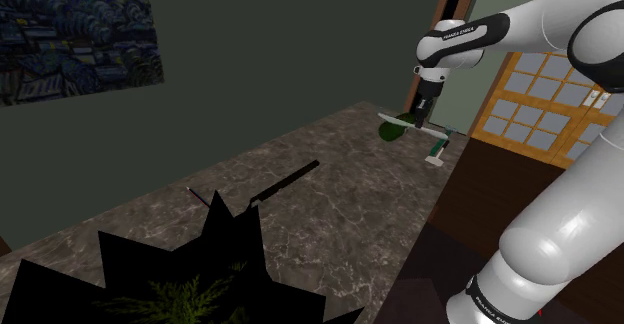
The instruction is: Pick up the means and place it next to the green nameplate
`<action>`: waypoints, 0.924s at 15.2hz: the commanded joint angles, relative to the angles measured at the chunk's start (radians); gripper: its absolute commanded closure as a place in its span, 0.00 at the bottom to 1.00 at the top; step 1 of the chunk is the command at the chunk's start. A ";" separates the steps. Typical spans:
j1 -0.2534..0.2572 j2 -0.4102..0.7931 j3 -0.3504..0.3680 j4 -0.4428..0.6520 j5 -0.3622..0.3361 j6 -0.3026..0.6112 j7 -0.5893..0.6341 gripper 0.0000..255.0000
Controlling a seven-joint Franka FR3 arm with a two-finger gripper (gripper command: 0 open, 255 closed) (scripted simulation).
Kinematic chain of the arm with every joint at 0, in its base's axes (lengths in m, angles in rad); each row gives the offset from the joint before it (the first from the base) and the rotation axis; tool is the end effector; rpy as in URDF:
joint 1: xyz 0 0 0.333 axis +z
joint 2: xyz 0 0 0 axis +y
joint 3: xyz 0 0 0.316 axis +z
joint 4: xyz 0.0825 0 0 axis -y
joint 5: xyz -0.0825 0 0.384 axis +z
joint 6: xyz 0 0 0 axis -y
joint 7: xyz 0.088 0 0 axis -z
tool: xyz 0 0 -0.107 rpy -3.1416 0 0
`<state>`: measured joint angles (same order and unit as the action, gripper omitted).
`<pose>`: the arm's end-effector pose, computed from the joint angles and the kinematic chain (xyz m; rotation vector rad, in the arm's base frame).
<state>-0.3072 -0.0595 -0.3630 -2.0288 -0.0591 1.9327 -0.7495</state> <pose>0.4145 -0.3369 0.4682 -3.1358 -0.1606 0.0824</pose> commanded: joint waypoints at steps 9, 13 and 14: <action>-0.002 0.044 -0.004 -0.089 0.014 0.131 -0.007 1.00; -0.004 0.068 -0.006 -0.119 0.022 0.183 -0.013 1.00; -0.004 0.074 -0.006 -0.126 0.025 0.197 -0.014 1.00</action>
<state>-0.3105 0.0092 -0.3684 -2.1486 -0.0365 2.1173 -0.7617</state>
